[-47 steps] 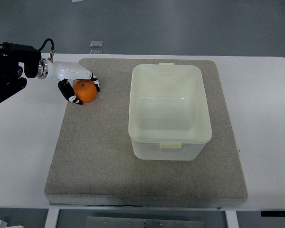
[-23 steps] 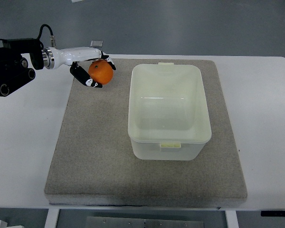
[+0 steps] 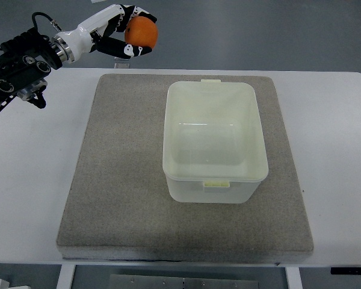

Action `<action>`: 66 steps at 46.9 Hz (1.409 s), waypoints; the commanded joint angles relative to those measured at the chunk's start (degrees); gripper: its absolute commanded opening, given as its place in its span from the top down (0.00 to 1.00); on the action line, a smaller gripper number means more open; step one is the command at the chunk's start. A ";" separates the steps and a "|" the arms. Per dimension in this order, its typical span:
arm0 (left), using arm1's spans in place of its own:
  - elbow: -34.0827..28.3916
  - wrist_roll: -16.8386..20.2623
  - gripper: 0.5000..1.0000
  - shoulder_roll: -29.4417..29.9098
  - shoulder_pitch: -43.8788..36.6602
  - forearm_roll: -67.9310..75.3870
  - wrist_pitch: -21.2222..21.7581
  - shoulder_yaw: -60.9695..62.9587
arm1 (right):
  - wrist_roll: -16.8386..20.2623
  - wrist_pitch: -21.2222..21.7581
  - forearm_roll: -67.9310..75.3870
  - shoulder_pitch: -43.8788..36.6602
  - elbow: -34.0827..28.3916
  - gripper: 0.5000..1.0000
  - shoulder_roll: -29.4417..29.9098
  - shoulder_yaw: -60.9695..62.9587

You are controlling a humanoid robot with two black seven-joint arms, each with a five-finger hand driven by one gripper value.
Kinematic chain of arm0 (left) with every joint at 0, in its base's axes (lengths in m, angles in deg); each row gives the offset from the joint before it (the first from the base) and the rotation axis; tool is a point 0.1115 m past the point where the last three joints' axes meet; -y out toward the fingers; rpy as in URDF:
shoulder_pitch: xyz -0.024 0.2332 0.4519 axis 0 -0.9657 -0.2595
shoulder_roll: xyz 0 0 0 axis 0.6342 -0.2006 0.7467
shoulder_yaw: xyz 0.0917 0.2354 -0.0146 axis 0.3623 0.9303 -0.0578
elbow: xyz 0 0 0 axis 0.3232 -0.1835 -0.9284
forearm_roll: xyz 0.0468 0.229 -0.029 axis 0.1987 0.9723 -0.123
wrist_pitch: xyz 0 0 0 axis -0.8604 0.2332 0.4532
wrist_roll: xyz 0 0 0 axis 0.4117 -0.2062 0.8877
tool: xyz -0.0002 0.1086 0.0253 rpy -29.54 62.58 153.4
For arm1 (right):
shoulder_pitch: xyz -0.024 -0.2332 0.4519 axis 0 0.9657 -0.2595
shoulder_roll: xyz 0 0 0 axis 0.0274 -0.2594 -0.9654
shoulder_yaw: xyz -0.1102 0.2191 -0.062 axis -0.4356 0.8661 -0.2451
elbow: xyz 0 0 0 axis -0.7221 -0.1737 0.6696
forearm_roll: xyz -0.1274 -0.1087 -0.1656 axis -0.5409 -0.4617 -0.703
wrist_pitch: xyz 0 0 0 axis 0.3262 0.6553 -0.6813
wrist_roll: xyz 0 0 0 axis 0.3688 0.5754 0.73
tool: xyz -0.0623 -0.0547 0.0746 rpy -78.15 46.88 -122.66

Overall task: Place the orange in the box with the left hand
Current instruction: 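Carry the orange over the white box and lower it inside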

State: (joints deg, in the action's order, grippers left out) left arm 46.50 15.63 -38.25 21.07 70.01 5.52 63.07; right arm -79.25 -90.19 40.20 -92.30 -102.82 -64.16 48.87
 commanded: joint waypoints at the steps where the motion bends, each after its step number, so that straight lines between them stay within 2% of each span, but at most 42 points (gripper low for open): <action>1: 0.01 0.01 1.00 -0.43 0.00 -2.21 -0.08 -1.83 | 0.00 0.00 0.00 0.00 0.00 0.11 0.00 0.00; 10: 0.80 0.01 1.00 -1.65 -1.05 -2.30 -2.01 -4.56 | 0.00 0.00 0.00 0.00 0.00 0.11 0.00 0.00; 22: 5.10 0.01 1.00 -2.97 -0.79 -1.33 -5.97 -4.65 | 0.00 0.00 0.00 0.00 0.00 0.11 0.00 0.00; 32: 10.29 0.01 1.00 -3.33 0.27 -0.98 -6.59 -4.21 | 0.00 0.00 0.00 0.00 0.00 0.11 0.00 0.00; 42: 16.53 0.01 1.00 -2.19 0.27 7.62 -9.93 -4.65 | 0.00 0.00 0.00 0.00 0.00 0.11 0.00 0.00; 47: 17.50 0.01 1.00 -1.83 0.27 10.09 -10.54 -4.39 | 0.00 0.00 0.00 0.00 0.00 0.11 0.00 0.00; 57: 17.50 0.01 1.00 -0.43 0.27 14.05 -15.64 -4.30 | 0.00 0.00 0.00 0.00 0.00 0.11 0.00 0.00; 66: 17.50 0.01 1.00 1.15 0.44 16.24 -21.97 -4.56 | 0.00 0.00 0.00 0.00 0.00 0.11 0.00 0.00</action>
State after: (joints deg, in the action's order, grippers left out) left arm 64.06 15.64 -37.40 21.40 85.06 -14.61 58.80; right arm -79.25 -90.19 40.20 -92.30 -102.82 -64.16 48.88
